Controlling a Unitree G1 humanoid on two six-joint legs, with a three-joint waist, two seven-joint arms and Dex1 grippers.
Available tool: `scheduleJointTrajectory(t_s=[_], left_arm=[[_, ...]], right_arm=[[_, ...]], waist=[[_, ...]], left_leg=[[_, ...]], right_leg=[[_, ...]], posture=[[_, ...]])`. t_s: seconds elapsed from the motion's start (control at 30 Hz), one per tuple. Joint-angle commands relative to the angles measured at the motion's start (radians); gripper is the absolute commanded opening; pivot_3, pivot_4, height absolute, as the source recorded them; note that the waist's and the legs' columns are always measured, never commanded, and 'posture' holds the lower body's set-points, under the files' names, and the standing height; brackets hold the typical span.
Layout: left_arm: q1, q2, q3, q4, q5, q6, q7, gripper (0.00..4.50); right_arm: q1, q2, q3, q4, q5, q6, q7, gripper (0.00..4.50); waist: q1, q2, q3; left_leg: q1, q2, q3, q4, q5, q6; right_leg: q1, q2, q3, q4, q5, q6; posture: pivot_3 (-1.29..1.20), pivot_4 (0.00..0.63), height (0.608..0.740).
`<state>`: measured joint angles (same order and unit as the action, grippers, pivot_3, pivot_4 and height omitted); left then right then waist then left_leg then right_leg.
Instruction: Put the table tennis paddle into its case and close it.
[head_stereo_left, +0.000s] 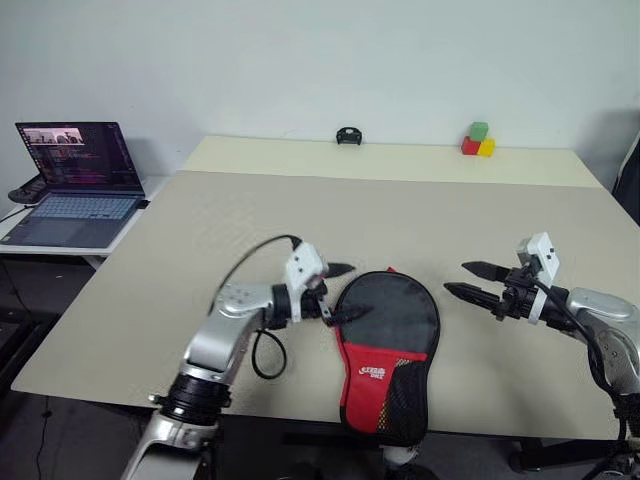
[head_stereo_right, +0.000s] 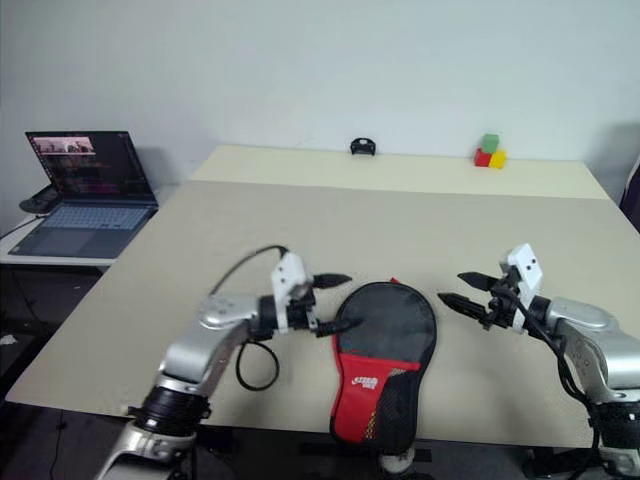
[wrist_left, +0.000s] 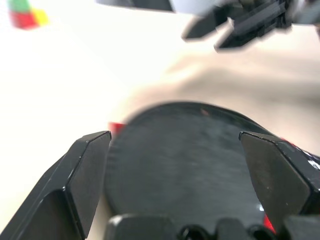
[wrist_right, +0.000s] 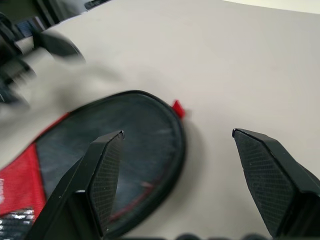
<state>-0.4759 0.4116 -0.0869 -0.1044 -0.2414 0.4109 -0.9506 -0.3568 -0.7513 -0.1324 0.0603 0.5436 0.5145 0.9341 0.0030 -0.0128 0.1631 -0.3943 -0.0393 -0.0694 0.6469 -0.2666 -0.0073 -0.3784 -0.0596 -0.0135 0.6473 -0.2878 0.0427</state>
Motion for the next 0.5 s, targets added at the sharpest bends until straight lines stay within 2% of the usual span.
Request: scheduleJointTrajectory(t_s=[0.03,0.27,0.5], left_arm=[[0.031,0.034,0.043,-0.069,-0.007,0.009,0.051,4.50],[0.097,0.050,0.053,-0.103,0.018,0.002,0.164,4.50],[0.136,0.042,0.062,-0.068,0.012,-0.012,0.213,4.50]], right_arm=[[-0.051,-0.020,-0.009,0.092,-0.046,-0.073,0.050,3.79],[-0.172,-0.031,-0.014,0.338,-0.132,-0.172,0.099,3.79],[-0.165,-0.048,-0.010,0.330,-0.151,-0.133,0.119,3.79]], waist=[[-0.002,0.000,0.000],[-0.003,0.000,0.001],[-0.003,0.000,0.001]], left_leg=[[0.000,0.000,0.000,0.000,0.000,0.000],[0.000,0.000,0.002,0.000,0.000,-0.001],[0.000,0.000,0.003,0.000,0.001,-0.002]], right_leg=[[0.000,0.000,0.000,0.000,0.000,0.000],[0.000,-0.001,0.001,0.000,0.000,0.000],[-0.001,-0.001,0.002,0.000,0.000,0.000]], posture=[[0.00,0.150,0.740],[0.00,0.150,0.740],[0.00,0.150,0.740]])
